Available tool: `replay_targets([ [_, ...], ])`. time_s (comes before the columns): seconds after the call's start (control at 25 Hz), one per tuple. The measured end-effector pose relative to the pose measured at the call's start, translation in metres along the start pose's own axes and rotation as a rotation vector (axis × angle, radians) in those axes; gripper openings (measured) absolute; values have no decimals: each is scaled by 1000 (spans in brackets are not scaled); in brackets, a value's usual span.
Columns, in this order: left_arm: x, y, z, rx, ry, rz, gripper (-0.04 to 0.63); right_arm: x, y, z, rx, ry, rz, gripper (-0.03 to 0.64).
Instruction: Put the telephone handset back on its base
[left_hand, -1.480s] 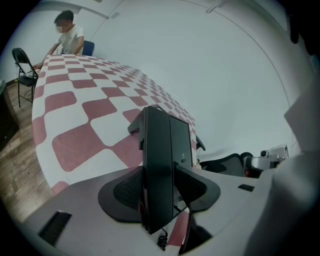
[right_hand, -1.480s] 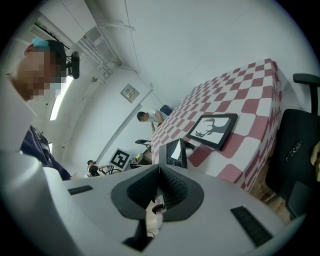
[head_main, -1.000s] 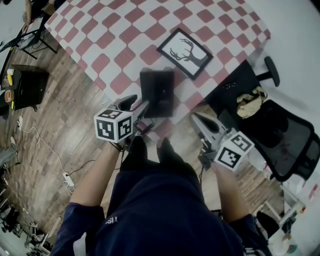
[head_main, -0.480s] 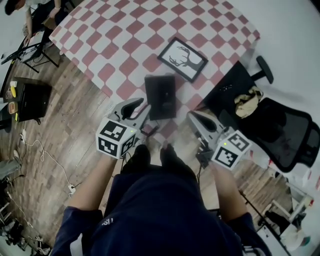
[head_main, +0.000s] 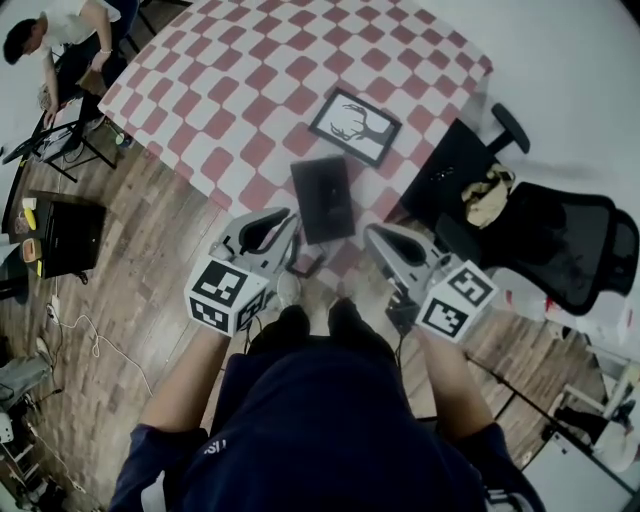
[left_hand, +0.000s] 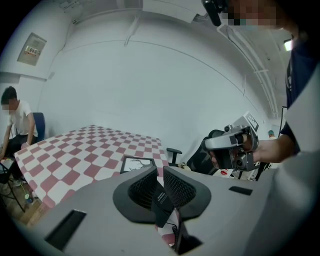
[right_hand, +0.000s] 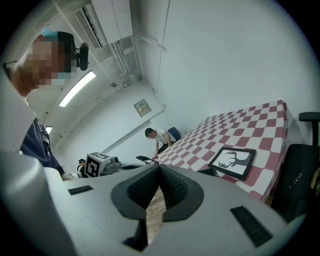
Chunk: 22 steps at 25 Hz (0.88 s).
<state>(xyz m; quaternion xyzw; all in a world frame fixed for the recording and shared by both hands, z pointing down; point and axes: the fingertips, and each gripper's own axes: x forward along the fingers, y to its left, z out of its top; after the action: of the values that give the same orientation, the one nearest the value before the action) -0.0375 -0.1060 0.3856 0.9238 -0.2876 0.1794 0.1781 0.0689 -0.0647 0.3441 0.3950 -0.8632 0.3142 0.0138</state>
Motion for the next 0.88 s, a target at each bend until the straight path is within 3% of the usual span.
replay_targets([
  [0.88,-29,-48,25,92,-76,-190,43,-12,45,6,-103,-84,-46,17],
])
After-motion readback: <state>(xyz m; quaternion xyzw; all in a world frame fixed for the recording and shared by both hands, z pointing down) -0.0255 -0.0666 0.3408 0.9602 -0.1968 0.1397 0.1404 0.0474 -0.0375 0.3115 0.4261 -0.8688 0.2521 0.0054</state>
